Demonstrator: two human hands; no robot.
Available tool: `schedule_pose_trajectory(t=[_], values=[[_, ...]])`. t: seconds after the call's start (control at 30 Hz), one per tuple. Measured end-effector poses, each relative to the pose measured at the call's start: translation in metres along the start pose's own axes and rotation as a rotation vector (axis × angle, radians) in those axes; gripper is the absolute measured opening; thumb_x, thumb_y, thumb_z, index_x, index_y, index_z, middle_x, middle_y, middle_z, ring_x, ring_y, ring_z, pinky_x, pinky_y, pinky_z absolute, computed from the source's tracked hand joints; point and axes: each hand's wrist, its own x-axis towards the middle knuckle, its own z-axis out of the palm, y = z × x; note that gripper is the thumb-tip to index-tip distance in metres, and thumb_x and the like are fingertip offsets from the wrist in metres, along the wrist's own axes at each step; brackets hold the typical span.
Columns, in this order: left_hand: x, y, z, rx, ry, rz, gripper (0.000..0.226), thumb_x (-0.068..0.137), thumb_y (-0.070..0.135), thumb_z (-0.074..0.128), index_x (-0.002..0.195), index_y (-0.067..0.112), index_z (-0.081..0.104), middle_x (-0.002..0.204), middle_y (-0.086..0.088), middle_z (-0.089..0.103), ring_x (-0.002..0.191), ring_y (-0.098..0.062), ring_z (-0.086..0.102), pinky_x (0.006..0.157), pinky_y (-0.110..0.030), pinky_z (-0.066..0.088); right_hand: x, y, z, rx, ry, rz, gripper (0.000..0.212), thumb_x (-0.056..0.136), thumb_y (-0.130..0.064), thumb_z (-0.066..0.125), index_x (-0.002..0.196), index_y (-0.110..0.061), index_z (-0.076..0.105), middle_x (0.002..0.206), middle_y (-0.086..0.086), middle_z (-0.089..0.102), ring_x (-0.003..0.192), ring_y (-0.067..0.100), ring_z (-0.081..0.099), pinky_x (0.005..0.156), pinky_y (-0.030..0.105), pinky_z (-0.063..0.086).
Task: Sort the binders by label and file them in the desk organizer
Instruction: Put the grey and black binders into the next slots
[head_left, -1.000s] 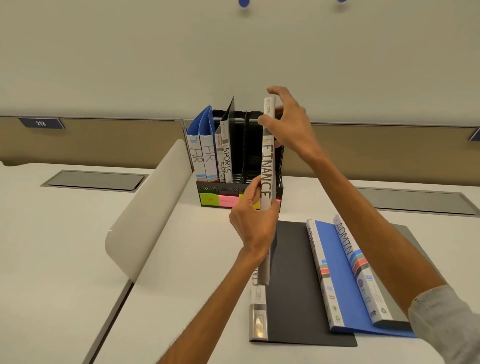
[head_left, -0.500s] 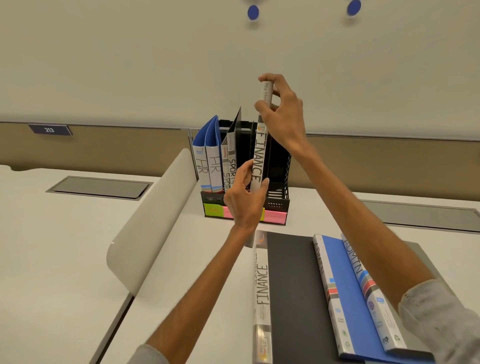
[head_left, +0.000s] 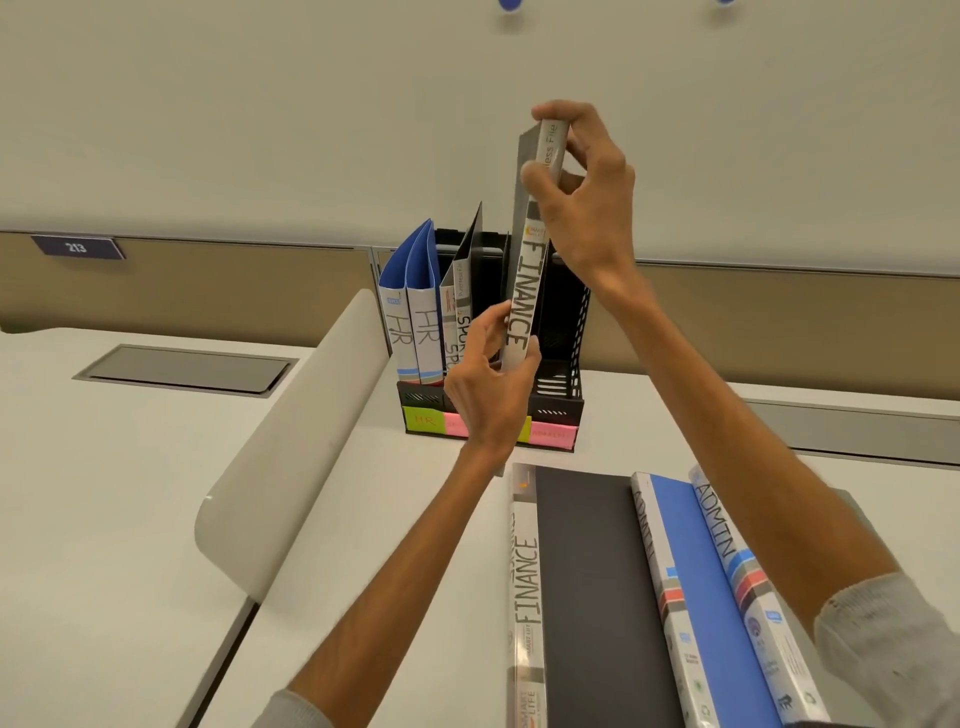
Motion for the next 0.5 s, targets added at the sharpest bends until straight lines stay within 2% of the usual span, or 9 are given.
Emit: schedule_pose_trajectory(t=[0.07,0.13,0.2,0.27,0.33,0.43,0.5], values=[[-0.003,-0.012,0.001,-0.008,-0.053,-0.047,0.05,0.079,0.014,0.079,0.125,0.018,0.058,0.113,0.022,0.062,0.105,0.001,0.065,0.087,-0.036,0.059,-0.008,0.009,0.004,-0.036,-0.045,0.021,0.037,0.083,-0.002,0.056,0.119,-0.008,0.056,0.104,0.0,0.06,0.078,0.028,0.066,0.067,0.038,0.061],[-0.01,-0.024,0.0,-0.007,-0.116,-0.095,0.052,0.081,0.014,0.078,0.127,0.022,0.056,0.114,0.029,0.06,0.108,0.003,0.063,0.092,-0.035,0.056,-0.018,0.019,0.008,-0.068,-0.08,0.023,0.036,0.086,-0.004,0.057,0.121,-0.008,0.055,0.106,0.004,0.059,0.075,0.029,0.066,0.064,0.04,0.061],[-0.013,-0.034,-0.001,0.009,-0.162,-0.111,0.056,0.081,0.016,0.077,0.128,0.03,0.052,0.113,0.041,0.055,0.11,0.009,0.059,0.096,-0.028,0.053,-0.023,0.027,0.012,-0.087,-0.095,0.004,0.035,0.087,-0.007,0.057,0.122,-0.01,0.054,0.107,0.0,0.057,0.077,0.022,0.067,0.067,0.034,0.062],[-0.012,-0.041,0.0,0.033,-0.21,-0.116,0.057,0.08,0.021,0.078,0.128,0.035,0.05,0.11,0.044,0.054,0.107,0.014,0.058,0.094,-0.019,0.052,-0.023,0.031,0.015,-0.098,-0.092,-0.005,0.035,0.088,-0.009,0.057,0.123,-0.01,0.054,0.105,-0.001,0.058,0.076,0.012,0.065,0.068,0.026,0.061],[-0.01,-0.05,0.0,0.065,-0.277,-0.148,0.056,0.077,0.03,0.077,0.126,0.036,0.05,0.109,0.039,0.055,0.102,0.017,0.058,0.091,-0.014,0.051,-0.022,0.036,0.017,-0.11,-0.083,-0.002,0.035,0.09,-0.012,0.056,0.124,-0.011,0.053,0.103,0.003,0.061,0.074,0.007,0.063,0.067,0.022,0.059],[-0.01,-0.072,-0.006,0.108,-0.445,-0.238,0.059,0.076,0.034,0.077,0.127,0.032,0.046,0.114,0.024,0.059,0.097,0.017,0.058,0.085,-0.006,0.049,-0.022,0.044,0.02,-0.129,-0.095,0.016,0.035,0.093,-0.015,0.056,0.128,-0.014,0.051,0.105,0.01,0.064,0.071,0.013,0.066,0.065,0.024,0.06],[-0.014,-0.09,-0.012,0.117,-0.579,-0.276,0.06,0.081,0.027,0.073,0.133,0.029,0.042,0.121,0.016,0.058,0.101,0.019,0.055,0.088,-0.005,0.046,-0.022,0.05,0.022,-0.153,-0.112,0.017,0.037,0.095,-0.017,0.057,0.131,-0.016,0.05,0.112,0.011,0.065,0.082,0.018,0.069,0.074,0.025,0.061]])
